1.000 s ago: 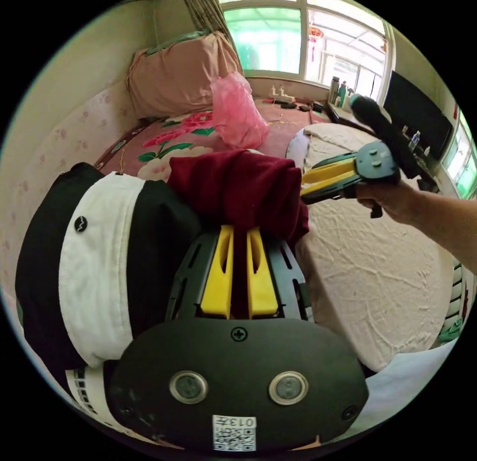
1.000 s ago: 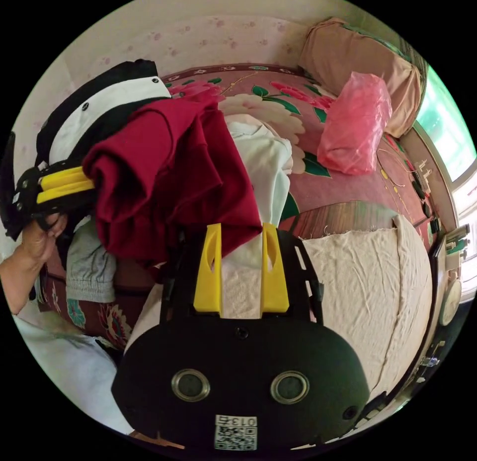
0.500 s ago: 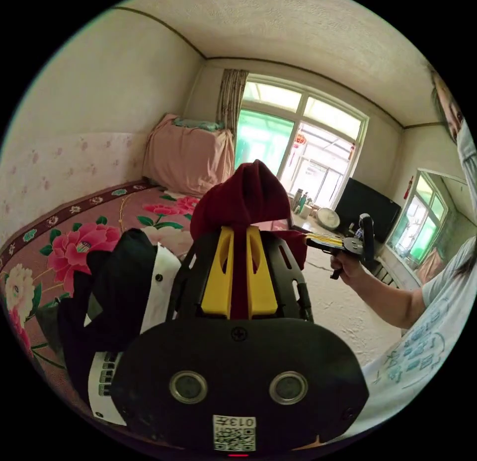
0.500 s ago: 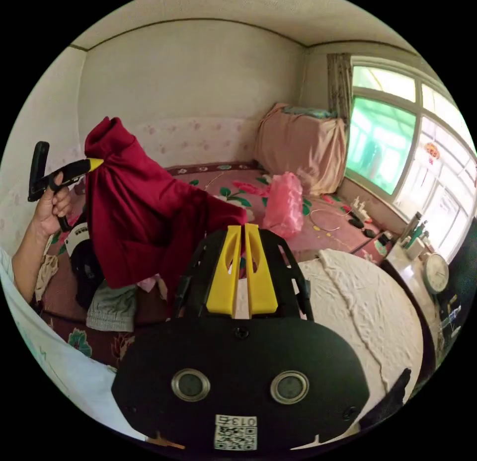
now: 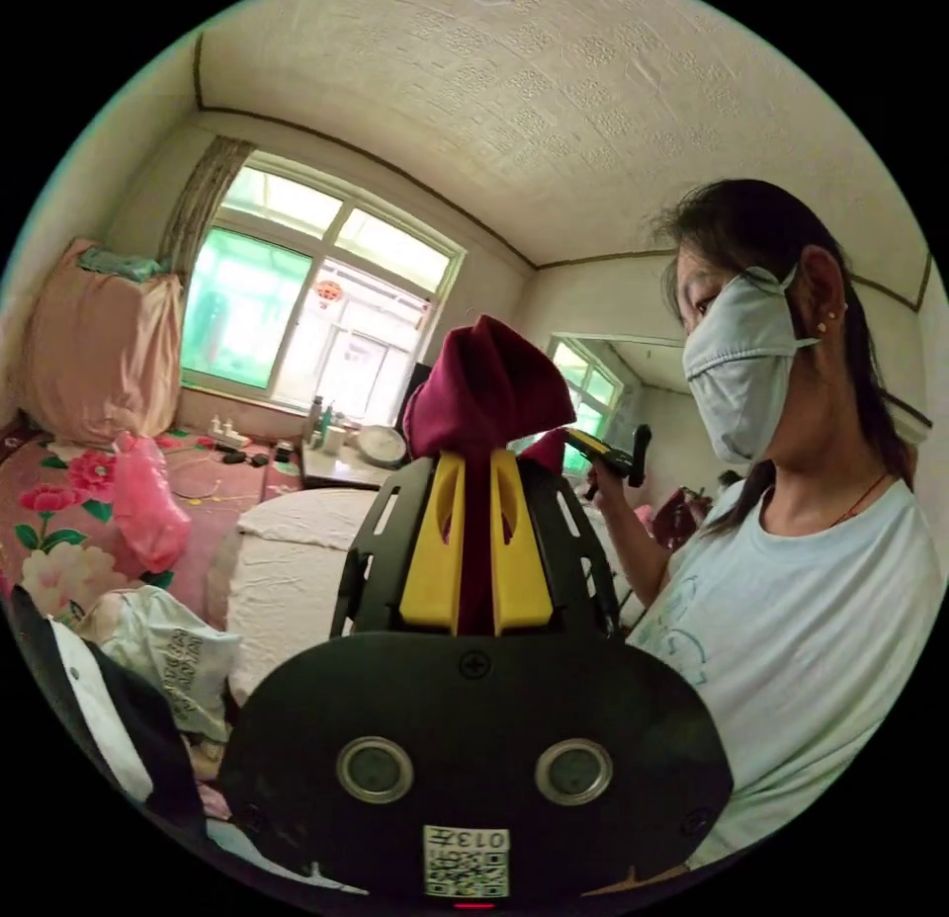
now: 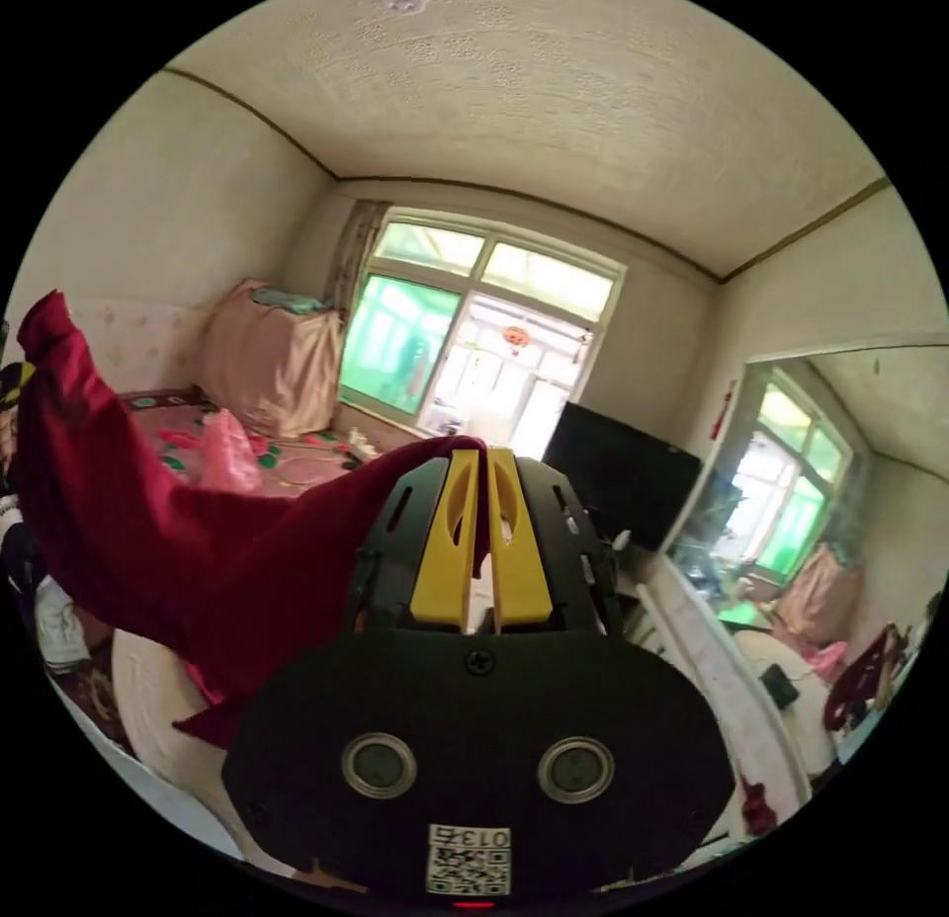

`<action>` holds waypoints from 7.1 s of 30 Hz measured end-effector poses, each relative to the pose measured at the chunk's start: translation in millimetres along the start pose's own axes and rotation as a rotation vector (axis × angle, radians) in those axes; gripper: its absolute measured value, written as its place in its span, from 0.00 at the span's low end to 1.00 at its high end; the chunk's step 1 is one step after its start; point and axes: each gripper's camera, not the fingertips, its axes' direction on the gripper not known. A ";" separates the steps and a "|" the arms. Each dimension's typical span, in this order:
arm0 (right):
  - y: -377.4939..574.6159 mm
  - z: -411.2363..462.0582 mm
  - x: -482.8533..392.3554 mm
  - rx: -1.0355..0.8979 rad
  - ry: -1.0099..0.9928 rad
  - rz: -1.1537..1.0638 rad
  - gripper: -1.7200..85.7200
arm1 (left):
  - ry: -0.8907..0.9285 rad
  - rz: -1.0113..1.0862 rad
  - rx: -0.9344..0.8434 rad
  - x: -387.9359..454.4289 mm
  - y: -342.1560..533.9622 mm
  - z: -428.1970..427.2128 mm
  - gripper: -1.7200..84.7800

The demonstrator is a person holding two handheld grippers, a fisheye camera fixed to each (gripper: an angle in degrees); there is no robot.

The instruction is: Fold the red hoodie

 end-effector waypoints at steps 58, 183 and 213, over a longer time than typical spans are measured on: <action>326.5 251.4 20.3 -0.825 -0.698 0.163 0.03 | 0.093 -0.145 -0.985 -175.2 117.6 885.7 0.17; 286.9 76.7 -53.8 -0.788 -0.823 -0.120 0.06 | -0.113 0.206 -0.687 -223.2 98.5 414.1 0.02; 467.1 264.7 129.9 -1.129 -0.343 0.489 0.11 | -0.342 -0.759 -1.024 -357.9 325.4 443.2 0.13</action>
